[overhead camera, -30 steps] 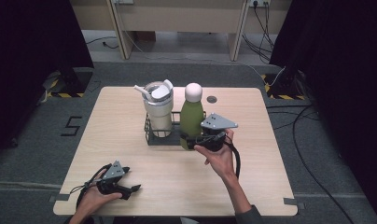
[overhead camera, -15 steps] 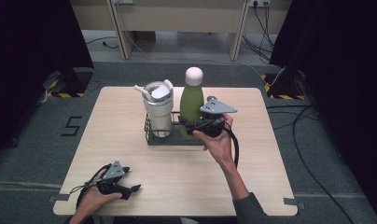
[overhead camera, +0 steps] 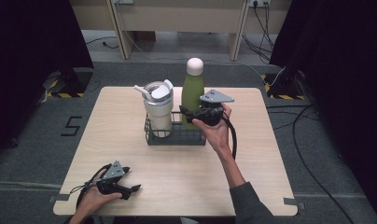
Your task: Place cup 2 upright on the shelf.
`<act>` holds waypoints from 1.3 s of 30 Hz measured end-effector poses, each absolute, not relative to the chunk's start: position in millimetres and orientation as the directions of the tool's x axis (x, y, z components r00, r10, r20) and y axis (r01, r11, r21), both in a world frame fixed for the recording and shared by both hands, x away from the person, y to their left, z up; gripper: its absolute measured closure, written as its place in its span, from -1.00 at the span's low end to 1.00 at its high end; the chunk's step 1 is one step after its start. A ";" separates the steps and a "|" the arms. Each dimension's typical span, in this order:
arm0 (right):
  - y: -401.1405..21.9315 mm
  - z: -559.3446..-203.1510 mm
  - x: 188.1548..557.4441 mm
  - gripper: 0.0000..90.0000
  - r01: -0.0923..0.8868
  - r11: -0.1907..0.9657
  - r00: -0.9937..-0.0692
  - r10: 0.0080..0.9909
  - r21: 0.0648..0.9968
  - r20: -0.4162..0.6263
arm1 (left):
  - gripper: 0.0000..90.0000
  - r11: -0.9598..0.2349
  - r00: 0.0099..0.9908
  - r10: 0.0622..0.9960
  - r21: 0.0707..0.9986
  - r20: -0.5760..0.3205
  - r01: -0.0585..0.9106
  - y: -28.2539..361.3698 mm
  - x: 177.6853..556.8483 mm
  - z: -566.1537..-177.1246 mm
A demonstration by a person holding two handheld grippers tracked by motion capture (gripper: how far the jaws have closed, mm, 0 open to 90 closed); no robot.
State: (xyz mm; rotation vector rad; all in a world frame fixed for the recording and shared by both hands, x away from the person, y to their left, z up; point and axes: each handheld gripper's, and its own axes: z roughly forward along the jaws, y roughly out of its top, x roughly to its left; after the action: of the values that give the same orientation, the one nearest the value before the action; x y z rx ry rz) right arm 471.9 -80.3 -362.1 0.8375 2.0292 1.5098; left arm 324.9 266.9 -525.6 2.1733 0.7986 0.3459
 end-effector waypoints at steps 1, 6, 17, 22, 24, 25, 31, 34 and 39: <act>-79.8 -363.1 474.0 -0.53 0.193 0.207 -0.697 0.717 0.959 -0.014 | -0.68 -0.499 0.766 0.643 0.752 -0.012 0.431 266.9 324.9 -525.6; -77.3 -368.8 483.4 -0.53 0.198 0.204 -0.689 0.724 0.959 -0.012 | -0.68 -0.498 0.766 0.643 0.752 -0.013 0.431 266.9 325.0 -525.7; -71.7 -380.6 494.7 -0.53 0.219 0.209 -0.679 0.734 0.953 -0.005 | -0.68 -0.498 0.766 0.643 0.752 -0.013 0.432 266.9 324.9 -525.7; -70.6 -387.7 496.8 -0.53 0.226 0.214 -0.677 0.736 0.950 -0.005 | -0.68 -0.498 0.766 0.643 0.752 -0.014 0.432 266.9 324.9 -525.7; -70.3 -390.7 497.7 -0.53 0.232 0.215 -0.675 0.738 0.948 -0.002 | -0.68 -0.499 0.765 0.643 0.752 -0.012 0.431 266.9 324.9 -525.6; -70.2 -392.0 498.4 -0.53 0.232 0.214 -0.675 0.738 0.949 -0.001 | -0.68 -0.499 0.765 0.644 0.752 -0.012 0.432 266.9 324.9 -525.6; -70.5 -401.4 499.5 -0.53 0.242 0.219 -0.673 0.739 0.945 0.001 | -0.68 -0.499 0.765 0.644 0.752 -0.012 0.432 266.9 324.9 -525.6; -70.5 -405.1 500.7 -0.53 0.250 0.213 -0.671 0.742 0.945 0.010 | -0.68 -0.499 0.765 0.644 0.752 -0.012 0.431 266.9 324.9 -525.6; -69.4 -410.4 500.0 -0.53 0.255 0.221 -0.672 0.740 0.941 0.008 | -0.68 -0.498 0.765 0.644 0.753 -0.012 0.431 266.8 324.9 -525.8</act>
State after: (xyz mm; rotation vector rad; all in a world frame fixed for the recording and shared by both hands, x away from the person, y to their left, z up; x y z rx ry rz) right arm 500.0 -69.4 -410.4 0.9164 2.0544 1.4522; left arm 324.9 266.8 -525.8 2.1715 0.7995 0.3471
